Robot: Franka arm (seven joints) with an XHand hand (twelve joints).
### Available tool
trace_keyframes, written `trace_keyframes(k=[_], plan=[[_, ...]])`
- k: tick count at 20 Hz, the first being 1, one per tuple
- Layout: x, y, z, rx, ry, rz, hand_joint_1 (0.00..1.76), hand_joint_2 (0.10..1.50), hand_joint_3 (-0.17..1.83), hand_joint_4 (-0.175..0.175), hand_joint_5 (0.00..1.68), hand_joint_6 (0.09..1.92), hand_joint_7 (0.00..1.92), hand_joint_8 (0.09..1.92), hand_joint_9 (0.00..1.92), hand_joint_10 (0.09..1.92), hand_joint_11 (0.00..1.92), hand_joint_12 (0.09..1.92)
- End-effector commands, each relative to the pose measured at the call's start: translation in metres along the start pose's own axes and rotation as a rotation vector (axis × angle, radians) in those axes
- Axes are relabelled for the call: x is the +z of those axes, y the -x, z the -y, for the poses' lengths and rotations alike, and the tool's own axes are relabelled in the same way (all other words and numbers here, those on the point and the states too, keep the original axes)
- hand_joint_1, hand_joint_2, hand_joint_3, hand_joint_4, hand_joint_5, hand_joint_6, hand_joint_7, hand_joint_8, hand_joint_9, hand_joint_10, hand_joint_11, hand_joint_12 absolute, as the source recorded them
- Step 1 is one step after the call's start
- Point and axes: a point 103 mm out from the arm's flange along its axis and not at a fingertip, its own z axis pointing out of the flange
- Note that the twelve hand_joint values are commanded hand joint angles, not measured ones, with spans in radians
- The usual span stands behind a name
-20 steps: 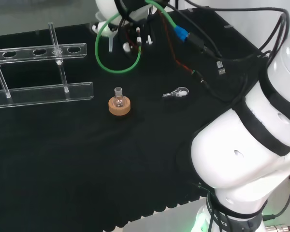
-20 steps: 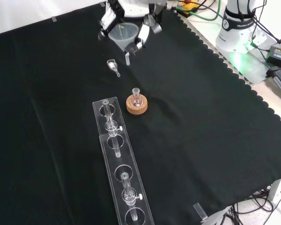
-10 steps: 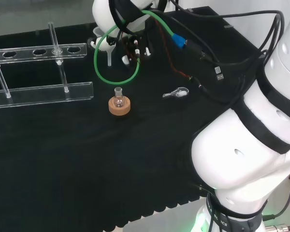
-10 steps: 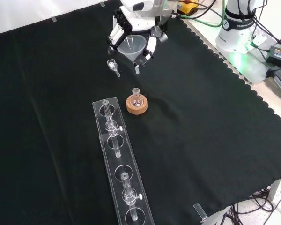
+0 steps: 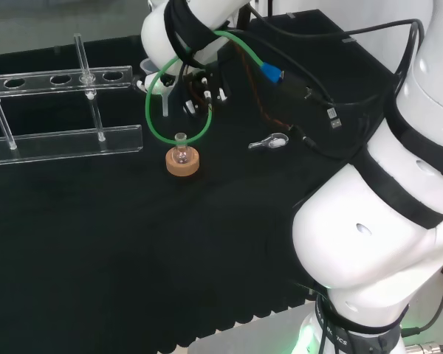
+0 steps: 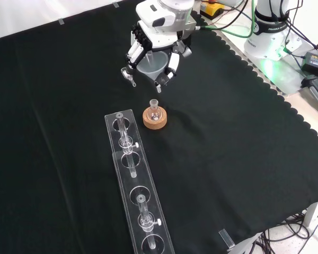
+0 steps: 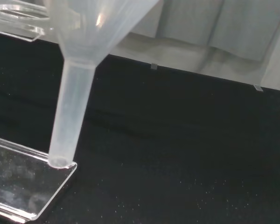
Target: Place the funnel on the round-bottom flask.
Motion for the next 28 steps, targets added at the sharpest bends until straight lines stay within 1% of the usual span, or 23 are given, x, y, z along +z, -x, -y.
trace_keyframes(k=[1,4,6,9,13,16,17,18,20,23,24,25,27,28], plan=[[0.023,0.01,0.015,0.036,0.025,0.027,1.23,0.65,0.58,-0.175,1.43,0.34,1.7,0.91,1.86,0.87,1.73,0.94],[0.036,0.015,0.021,0.046,0.03,0.03,1.23,0.65,0.58,-0.175,1.43,0.34,1.7,0.91,1.86,0.87,1.73,0.94],[0.043,0.014,0.021,0.043,0.026,0.038,1.23,0.65,0.58,-0.175,1.43,0.34,1.7,0.91,1.86,0.87,1.73,0.95],[0.052,0.014,0.019,0.06,0.009,0.047,1.23,0.65,0.58,-0.175,1.43,0.34,1.7,0.91,1.86,0.87,1.73,0.95],[0.064,0.012,0.017,0.066,-0.008,0.044,1.23,0.65,0.58,-0.175,1.43,0.34,1.7,0.91,1.86,0.87,1.73,0.95],[0.069,0.016,0.013,0.074,-0.017,0.045,1.23,0.65,0.59,-0.175,1.43,0.34,1.7,0.92,1.86,0.87,1.73,0.95],[0.071,0.029,0.015,0.082,-0.012,0.024,1.23,0.65,0.59,-0.175,1.43,0.34,1.7,0.92,1.86,0.87,1.73,0.95],[0.072,0.034,0.015,0.082,-0.011,0.015,1.23,0.65,0.59,-0.175,1.43,0.34,1.7,0.92,1.86,0.88,1.73,0.95],[0.073,0.037,0.015,0.082,-0.015,0.013,1.23,0.65,0.59,-0.175,1.43,0.34,1.7,0.92,1.86,0.88,1.73,0.95],[0.074,0.031,0.012,0.076,-0.029,0.027,1.23,0.65,0.59,-0.175,1.43,0.34,1.7,0.92,1.86,0.88,1.73,0.95],[0.075,0.035,0.012,0.085,-0.025,0.016,1.23,0.65,0.59,-0.175,1.43,0.34,1.7,0.92,1.86,0.88,1.73,0.95],[0.076,0.036,0.011,0.078,-0.022,0.008,1.23,0.65,0.59,-0.175,1.43,0.34,1.7,0.92,1.86,0.88,1.73,0.95],[0.078,0.032,0.009,0.062,-0.029,0.016,1.23,0.65,0.59,-0.175,1.43,0.34,1.7,0.92,1.86,0.88,1.73,0.95],[0.079,0.033,0.009,0.055,-0.028,0.004,1.23,0.65,0.59,-0.175,1.43,0.34,1.7,0.92,1.86,0.88,1.73,0.95]])
